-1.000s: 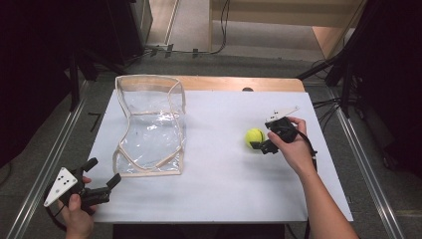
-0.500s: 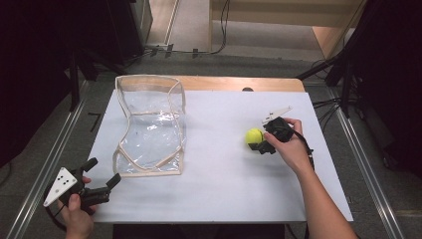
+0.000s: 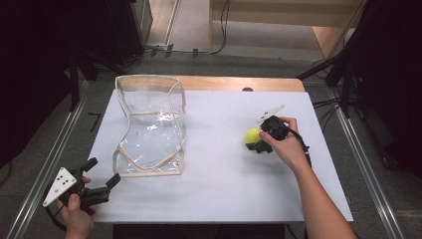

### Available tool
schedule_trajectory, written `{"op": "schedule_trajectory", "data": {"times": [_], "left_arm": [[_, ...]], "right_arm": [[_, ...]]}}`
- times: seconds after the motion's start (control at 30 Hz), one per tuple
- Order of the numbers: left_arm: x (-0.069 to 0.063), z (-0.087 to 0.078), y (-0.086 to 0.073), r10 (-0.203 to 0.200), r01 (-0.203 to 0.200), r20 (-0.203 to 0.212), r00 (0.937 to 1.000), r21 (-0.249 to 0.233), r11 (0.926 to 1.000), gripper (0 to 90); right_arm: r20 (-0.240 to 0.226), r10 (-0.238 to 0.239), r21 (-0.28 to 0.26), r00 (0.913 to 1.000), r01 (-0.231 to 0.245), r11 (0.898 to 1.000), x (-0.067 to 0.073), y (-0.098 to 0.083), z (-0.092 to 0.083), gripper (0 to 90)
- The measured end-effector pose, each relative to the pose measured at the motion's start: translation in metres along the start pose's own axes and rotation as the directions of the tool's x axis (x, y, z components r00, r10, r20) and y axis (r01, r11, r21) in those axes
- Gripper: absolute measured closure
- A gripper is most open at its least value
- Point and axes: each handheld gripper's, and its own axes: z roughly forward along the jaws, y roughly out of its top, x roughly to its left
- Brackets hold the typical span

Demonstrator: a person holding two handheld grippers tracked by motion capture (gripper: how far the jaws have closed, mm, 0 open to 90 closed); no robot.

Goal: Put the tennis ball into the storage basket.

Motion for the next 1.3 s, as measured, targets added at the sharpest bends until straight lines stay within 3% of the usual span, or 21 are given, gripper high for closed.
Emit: {"op": "schedule_trajectory", "data": {"times": [0.83, 0.97, 1.17, 1.3], "left_arm": [[0.000, 0.000, 0.000, 0.002, -0.002, 0.004, 1.0000, 0.002, 1.0000, 0.0], [0.000, 0.000, 0.000, 0.002, -0.002, 0.004, 1.0000, 0.003, 1.0000, 0.0], [0.000, 0.000, 0.000, 0.002, -0.002, 0.004, 1.0000, 0.003, 1.0000, 0.0], [0.000, 0.000, 0.000, 0.001, -0.001, 0.005, 1.0000, 0.003, 1.0000, 0.0]], "right_arm": [[0.006, 0.008, 0.075, 0.9999, -0.009, 0.997, -0.004, 0.003, 0.015, 0.0], [0.025, 0.009, 0.068, 0.9997, -0.011, 0.998, -0.005, 0.003, 0.015, 10.4], [0.015, 0.013, 0.074, 0.9998, -0.014, 0.997, -0.005, 0.004, 0.015, 11.9], [0.017, 0.015, 0.076, 0.9997, -0.016, 0.997, -0.005, 0.004, 0.016, 19.1]]}}
